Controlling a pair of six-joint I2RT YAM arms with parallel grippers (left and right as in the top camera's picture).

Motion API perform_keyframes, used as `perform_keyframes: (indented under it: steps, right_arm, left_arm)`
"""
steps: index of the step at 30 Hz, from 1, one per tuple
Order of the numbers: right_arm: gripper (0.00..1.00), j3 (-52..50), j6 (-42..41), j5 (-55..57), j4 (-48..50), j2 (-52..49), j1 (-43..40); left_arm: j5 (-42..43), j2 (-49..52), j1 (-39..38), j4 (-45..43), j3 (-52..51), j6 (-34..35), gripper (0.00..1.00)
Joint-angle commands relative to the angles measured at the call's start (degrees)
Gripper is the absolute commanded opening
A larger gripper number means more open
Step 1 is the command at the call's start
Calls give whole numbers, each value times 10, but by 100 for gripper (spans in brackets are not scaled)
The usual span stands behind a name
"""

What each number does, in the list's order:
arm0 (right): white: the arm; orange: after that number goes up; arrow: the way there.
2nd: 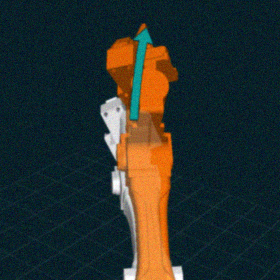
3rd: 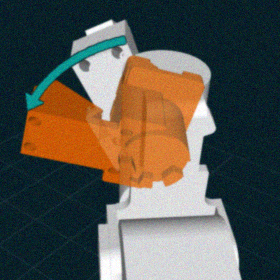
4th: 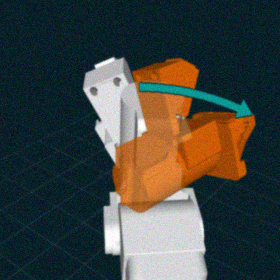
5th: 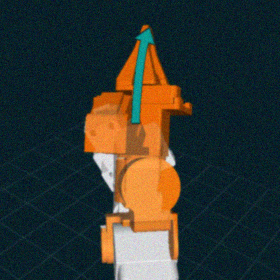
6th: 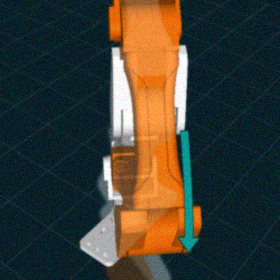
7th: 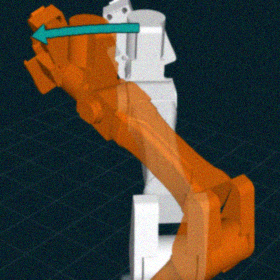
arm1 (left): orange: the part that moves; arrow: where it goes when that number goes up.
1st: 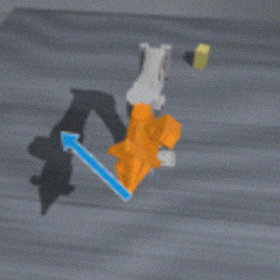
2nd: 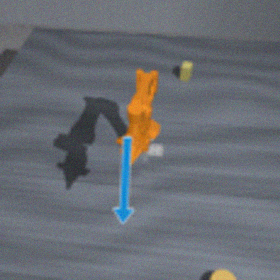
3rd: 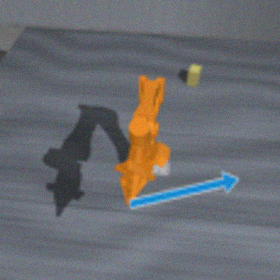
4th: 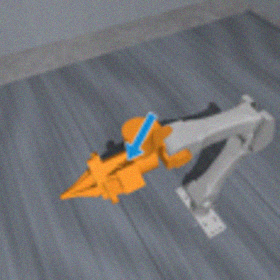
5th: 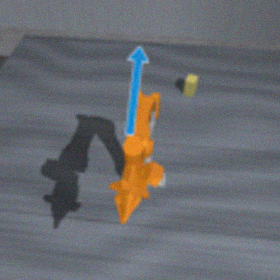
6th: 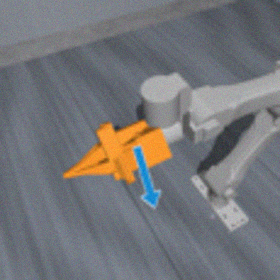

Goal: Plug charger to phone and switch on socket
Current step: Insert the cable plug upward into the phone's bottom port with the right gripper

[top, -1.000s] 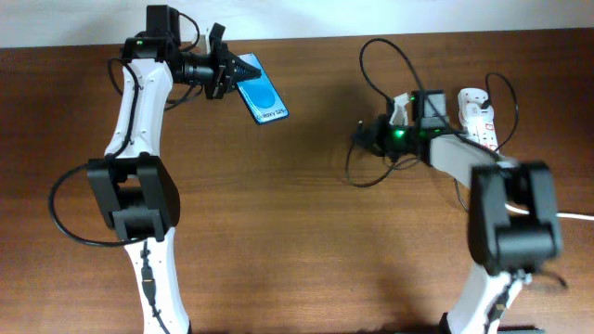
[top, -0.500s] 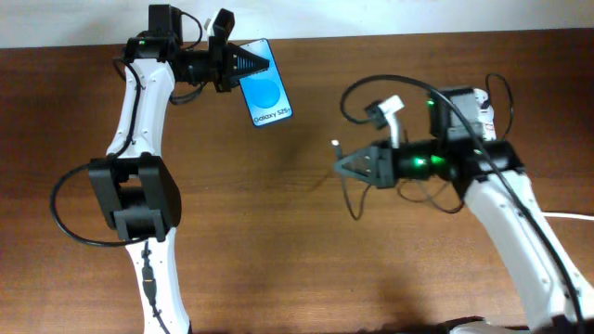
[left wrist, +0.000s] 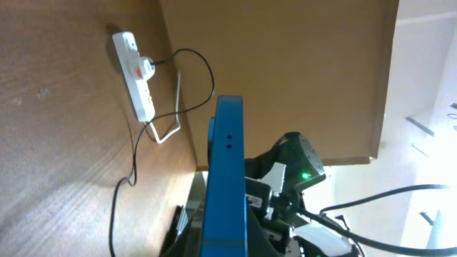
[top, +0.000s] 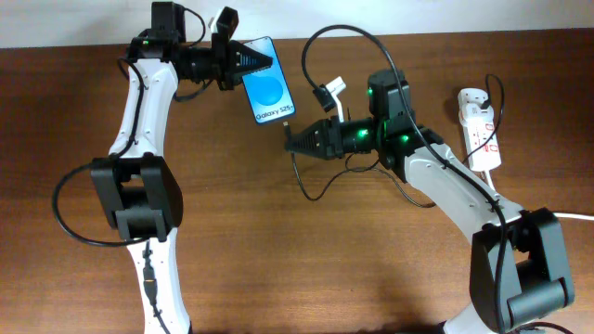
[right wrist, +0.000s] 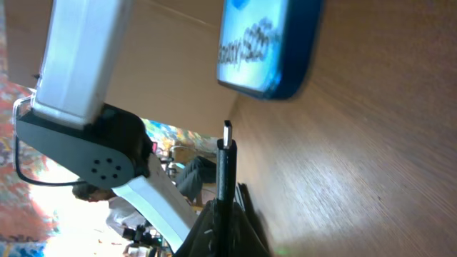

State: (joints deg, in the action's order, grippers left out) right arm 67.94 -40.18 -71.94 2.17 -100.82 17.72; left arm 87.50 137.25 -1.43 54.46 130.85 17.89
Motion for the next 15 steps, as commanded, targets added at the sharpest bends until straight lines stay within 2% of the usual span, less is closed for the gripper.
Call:
perform_keyframes:
  steps: [1,3,5,9,15]
  right_arm:
    - [4,5,-41,-25,9,-15,3]
    - [4,5,-43,-55,22,-18,3]
    - [4,5,-43,-54,22,-18,3]
    - [4,5,-55,-35,29,-18,3]
    - [4,5,-109,-35,94,-18,3]
  left_arm:
    - [27,-9,0,-30,6,5,0]
    - [27,-9,1,-34,6,11,0]
    - [27,-9,1,-35,6,73,0]
    - [27,-9,0,-35,6,89,0]
    - [27,-9,-23,-56,6,80,0]
